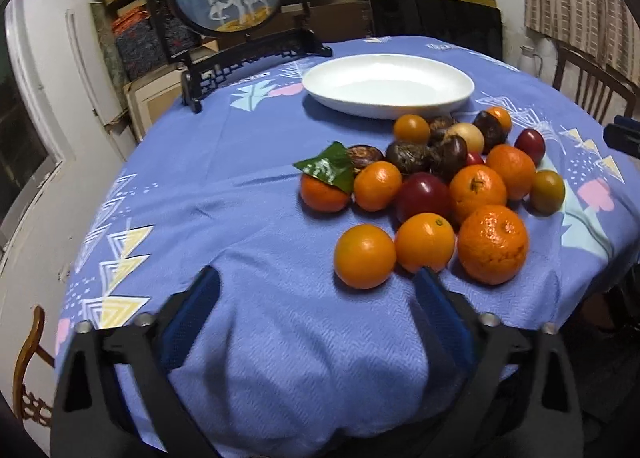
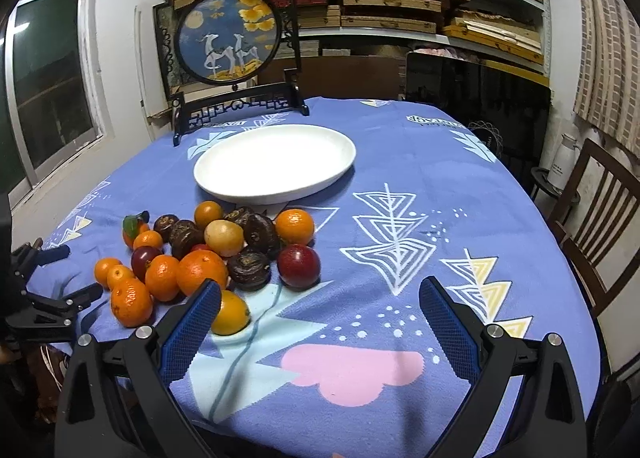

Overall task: Organize fruits
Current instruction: 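Grasp an orange with the left tool while the right tool grasps a yellow fruit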

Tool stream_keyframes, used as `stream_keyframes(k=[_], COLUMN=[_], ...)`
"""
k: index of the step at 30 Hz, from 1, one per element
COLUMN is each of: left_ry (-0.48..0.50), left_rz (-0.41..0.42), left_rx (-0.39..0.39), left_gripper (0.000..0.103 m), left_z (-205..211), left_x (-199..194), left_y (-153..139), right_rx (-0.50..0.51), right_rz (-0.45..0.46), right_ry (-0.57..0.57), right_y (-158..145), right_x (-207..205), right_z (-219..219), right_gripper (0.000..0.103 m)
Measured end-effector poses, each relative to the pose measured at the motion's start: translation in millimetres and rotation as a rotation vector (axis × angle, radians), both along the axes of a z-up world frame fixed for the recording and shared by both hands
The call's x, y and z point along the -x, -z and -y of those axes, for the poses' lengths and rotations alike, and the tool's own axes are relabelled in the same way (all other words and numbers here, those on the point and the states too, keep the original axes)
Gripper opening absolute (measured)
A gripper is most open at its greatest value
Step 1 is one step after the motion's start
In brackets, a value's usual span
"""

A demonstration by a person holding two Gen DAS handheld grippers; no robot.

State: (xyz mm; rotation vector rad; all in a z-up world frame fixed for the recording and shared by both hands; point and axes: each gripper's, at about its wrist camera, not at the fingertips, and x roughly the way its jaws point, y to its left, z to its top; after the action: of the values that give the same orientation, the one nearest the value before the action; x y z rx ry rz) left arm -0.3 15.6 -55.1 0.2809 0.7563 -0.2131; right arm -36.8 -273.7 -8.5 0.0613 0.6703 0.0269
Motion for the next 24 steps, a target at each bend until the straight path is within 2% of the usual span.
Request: stream_keyframes(k=[1,2,5,9,13,18,22,24], left_ry=[0.012,0.033,0.072,0.113,0.161,0.153,0.144,0.135], left_rz=[-0.015,-0.034,-0.032,-0.040,-0.033,-0.030,0.000,0.014], left_rx=[0.005,0.019,0.040,0.121,0.148,0.170,0.177,0.185], left_gripper=[0.069,0.063,0.059,0.054,0.035,0.036,0.036,0.036], left_z=[1,0,0,-7,-1,-4,-10,-12], left_x=[-2,-6,-11,-18,-20,-19,-8,-3], left_y=[2,4,10,15,19,18,7,1], right_rx=[-0.002,-0.003,0.001,0.003,-0.013,0.004,-0.008,-0.034], right_rz=[-0.002,-0.005,-0.010,-0.016,-0.041,-0.050,-0.066,-0.094], right_ry=[0.003,0.005,0.001,-0.002,-0.015,-0.048,-0.099,-0.153], right_y=[0,1,2,4,9,12,17,22], right_x=[0,0,-2,-3,-7,-8,-9,-12], right_z=[1,2,1,1,1,-6,-12,-16], right_gripper=[0.099,0.099,0.099,0.099,0.099,0.099,0.099,0.094])
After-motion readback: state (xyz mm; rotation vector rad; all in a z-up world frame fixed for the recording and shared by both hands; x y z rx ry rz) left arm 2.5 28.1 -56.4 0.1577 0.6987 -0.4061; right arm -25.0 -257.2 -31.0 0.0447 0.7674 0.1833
